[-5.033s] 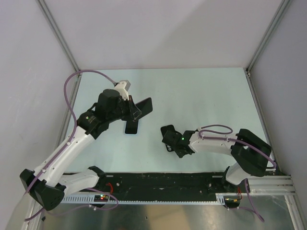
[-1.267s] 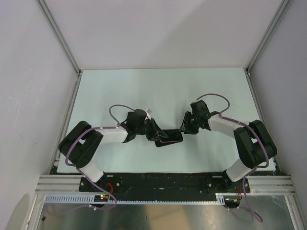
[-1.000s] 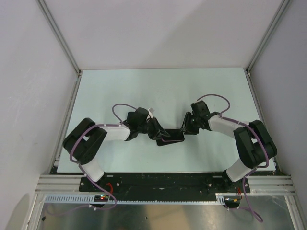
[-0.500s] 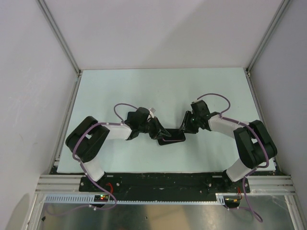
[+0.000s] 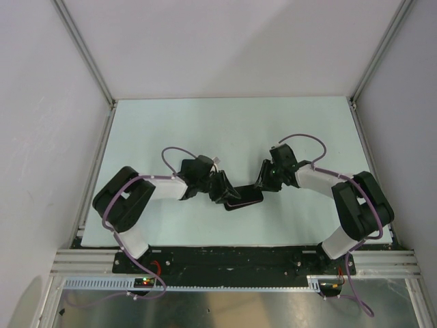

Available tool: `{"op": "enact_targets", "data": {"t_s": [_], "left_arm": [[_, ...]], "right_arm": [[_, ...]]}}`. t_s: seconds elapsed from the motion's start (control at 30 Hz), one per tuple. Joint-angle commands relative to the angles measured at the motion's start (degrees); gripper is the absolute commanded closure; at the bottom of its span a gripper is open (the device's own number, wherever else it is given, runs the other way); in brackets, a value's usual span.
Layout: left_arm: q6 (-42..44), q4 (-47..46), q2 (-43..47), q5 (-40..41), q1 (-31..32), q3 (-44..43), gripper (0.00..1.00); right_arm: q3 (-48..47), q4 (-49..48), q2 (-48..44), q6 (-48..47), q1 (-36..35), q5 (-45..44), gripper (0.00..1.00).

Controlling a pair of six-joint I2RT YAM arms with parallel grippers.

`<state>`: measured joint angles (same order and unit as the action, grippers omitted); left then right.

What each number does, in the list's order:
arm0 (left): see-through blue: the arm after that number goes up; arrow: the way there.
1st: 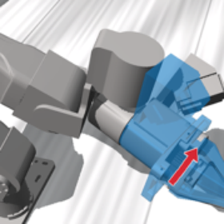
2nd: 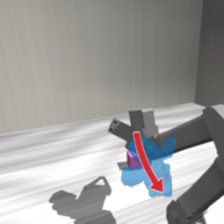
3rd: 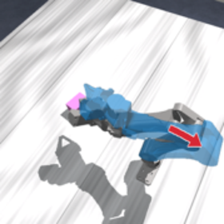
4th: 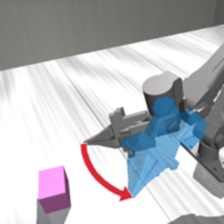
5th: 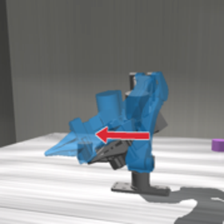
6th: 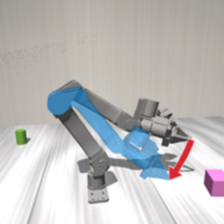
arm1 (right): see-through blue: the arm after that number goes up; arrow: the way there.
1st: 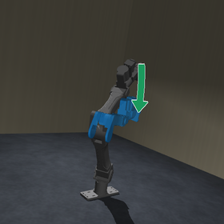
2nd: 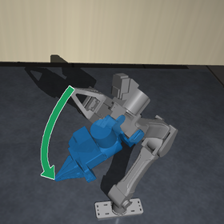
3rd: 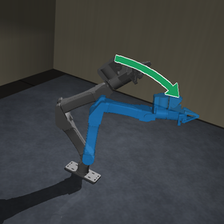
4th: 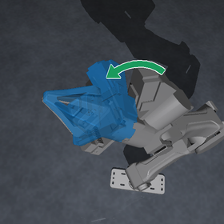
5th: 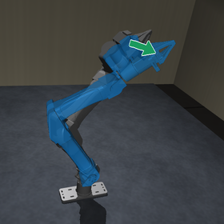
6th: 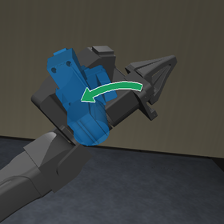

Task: Put the phone into the phone case

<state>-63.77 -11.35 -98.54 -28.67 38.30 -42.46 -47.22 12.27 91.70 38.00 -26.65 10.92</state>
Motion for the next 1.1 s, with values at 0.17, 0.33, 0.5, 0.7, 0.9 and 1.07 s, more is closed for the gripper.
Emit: {"op": "enact_targets", "data": {"t_s": [0.17,0.33,0.5,0.7,0.9,1.07], "left_arm": [[7.4,10.1,6.5,4.7,0.6,-1.2,0.45],[9.8,15.7,9.7,7.2,0.5,-1.4,0.38],[11.0,18.2,12.1,8.8,0.5,-1.2,0.37],[12.6,20.9,13.7,11.1,0.5,-0.7,0.4],[12.8,21.4,13.8,11.5,0.7,-0.8,0.51],[12.6,21.4,13.4,11.6,1.5,-2.2,0.61]], "right_arm": [[0.6,0.6,-1.3,1.0,-0.9,-0.8,0.59],[0.6,0.4,-1.1,1.1,-1.0,-0.8,0.59],[0.6,0.4,-1.2,1.0,-1.0,-0.9,0.59],[0.6,0.9,-1.9,0.3,-0.9,-1.1,0.59],[0.6,1.1,-3.1,-0.3,-1.0,-1.7,0.58],[0.6,1.8,-3.6,-0.5,-1.0,-2.7,0.58]]}}
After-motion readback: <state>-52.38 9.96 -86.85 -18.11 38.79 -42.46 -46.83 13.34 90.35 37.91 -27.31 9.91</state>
